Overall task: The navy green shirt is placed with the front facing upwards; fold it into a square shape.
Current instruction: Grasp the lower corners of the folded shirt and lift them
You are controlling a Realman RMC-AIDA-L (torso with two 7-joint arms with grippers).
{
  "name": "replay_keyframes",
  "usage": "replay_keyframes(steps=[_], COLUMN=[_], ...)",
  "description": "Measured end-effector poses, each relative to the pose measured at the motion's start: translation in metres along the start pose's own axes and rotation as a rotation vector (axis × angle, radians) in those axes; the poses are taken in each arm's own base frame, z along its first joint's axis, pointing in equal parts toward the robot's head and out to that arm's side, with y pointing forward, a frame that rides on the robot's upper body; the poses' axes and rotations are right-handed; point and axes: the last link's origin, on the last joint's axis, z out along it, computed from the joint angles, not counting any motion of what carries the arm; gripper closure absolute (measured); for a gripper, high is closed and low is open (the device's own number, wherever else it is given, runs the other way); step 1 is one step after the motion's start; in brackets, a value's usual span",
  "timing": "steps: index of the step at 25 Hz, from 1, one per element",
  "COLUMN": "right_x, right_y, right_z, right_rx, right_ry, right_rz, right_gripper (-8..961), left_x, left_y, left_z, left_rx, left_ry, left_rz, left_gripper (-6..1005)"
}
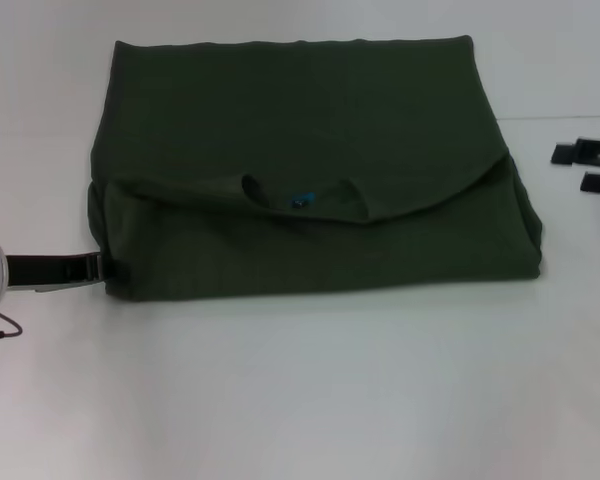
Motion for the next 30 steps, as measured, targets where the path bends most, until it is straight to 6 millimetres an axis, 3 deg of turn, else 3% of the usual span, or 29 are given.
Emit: replay_keyframes(steps=[9, 13, 30], right_x=[-0.019, -0.008, 0.018], right_y=[0.02, 0.023, 0.025], right_z=[0.019, 0.034, 0.067], right_rx=[0.245, 0.294, 0.3], right_ry=[0.269, 0.34, 0.327], right_rz=[-0.08, -0.106, -0.143], right_gripper=[122, 122, 184], left_x=[0.001, 0.0, -0.001], left_y=[0.0, -0.001, -0.001], left_z=[0.0, -0.001, 0.0], left_rx=[0.002, 0.004, -0.001], left_ry=[0.001, 0.0, 0.002], left_rz=[0.006, 0.005, 0.007], left_gripper=[937, 937, 938])
